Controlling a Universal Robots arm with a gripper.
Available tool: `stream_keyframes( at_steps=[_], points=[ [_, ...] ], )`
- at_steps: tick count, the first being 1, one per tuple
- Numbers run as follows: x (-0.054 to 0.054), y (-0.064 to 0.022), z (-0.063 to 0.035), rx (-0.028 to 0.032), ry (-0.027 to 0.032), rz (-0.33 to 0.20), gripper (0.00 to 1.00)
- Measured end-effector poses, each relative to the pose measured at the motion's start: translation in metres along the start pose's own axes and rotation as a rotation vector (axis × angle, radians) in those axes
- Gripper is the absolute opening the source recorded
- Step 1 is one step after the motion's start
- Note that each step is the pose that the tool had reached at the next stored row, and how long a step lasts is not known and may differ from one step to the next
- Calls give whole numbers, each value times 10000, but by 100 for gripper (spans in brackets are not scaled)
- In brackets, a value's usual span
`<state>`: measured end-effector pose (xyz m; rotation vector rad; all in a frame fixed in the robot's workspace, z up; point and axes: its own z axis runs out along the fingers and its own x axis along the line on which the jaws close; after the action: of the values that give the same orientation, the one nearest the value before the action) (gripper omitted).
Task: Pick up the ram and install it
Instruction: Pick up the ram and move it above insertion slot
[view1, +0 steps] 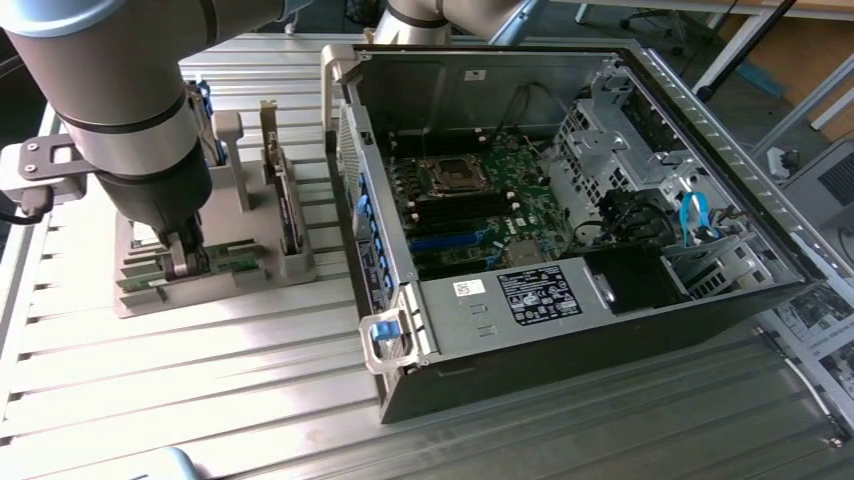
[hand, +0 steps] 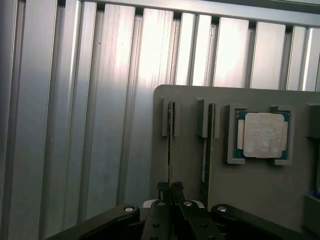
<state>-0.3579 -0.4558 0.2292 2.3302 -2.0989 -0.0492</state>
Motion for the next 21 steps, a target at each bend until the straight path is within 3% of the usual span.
stream_keyframes(
  at_steps=[21],
  points=[
    [-9, 2, -84, -6, 49, 1, 12]
  ],
)
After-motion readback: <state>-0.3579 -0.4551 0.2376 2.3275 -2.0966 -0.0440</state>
